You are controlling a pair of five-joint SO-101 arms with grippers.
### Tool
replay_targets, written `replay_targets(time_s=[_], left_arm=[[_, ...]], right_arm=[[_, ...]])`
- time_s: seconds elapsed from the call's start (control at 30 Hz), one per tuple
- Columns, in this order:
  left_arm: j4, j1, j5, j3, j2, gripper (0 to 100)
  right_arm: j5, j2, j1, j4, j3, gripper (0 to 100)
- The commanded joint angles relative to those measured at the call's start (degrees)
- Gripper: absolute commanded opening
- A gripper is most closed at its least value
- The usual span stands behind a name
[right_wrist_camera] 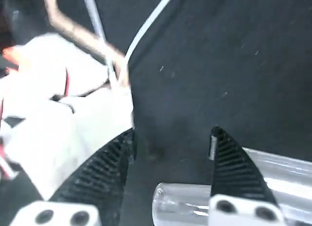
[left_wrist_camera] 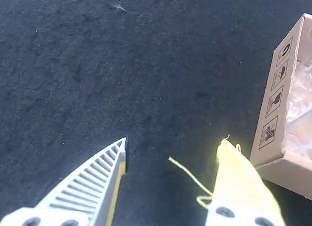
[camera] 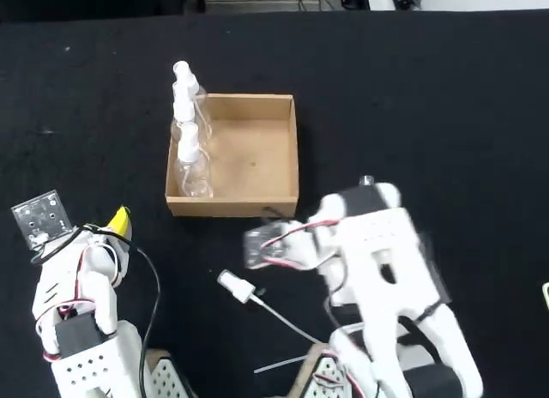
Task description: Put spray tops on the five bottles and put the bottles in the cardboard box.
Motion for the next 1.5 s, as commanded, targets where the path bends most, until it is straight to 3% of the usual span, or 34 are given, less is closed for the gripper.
replay_targets(time_s=[0.0,0.13,0.23,0.37,0.47,0.67,0.8,1.07,1.27,1.47], left_arm=[[-2.5,-0.2,0.4,-1.9,-0.4,27],[-2.4,1.6,0.4,-1.8,-0.4,27],[-1.8,3.9,0.3,-1.8,-0.3,27],[3.9,15.8,-9.2,-2.8,-0.4,27],[8.9,26.9,-14.6,-5.2,-0.2,27],[15.7,42.6,-23.8,-10.6,0.0,27],[16.4,49.0,-25.2,-10.2,0.0,27],[15.9,63.1,-27.0,-10.2,2.5,27],[7.5,69.8,-27.0,-12.1,18.1,27],[0.2,77.5,-23.9,-16.7,31.8,27]], right_arm=[[10.5,-0.9,11.1,-1.0,3.1,21.9],[17.5,-0.9,18.1,-5.0,6.6,21.9],[19.3,-0.9,18.6,-7.9,9.0,21.9],[17.7,-0.9,18.5,-9.2,8.0,21.9],[12.0,-0.9,18.7,-9.1,3.6,21.9],[-8.4,-0.9,21.2,-9.2,-6.1,21.9],[-16.4,-0.9,30.3,-9.0,-15.6,21.9],[-19.7,-0.4,53.2,-9.1,-27.8,22.0],[-19.6,-0.4,65.6,-9.7,-28.9,22.0],[-19.4,-0.3,72.2,-14.9,-28.5,21.9]])
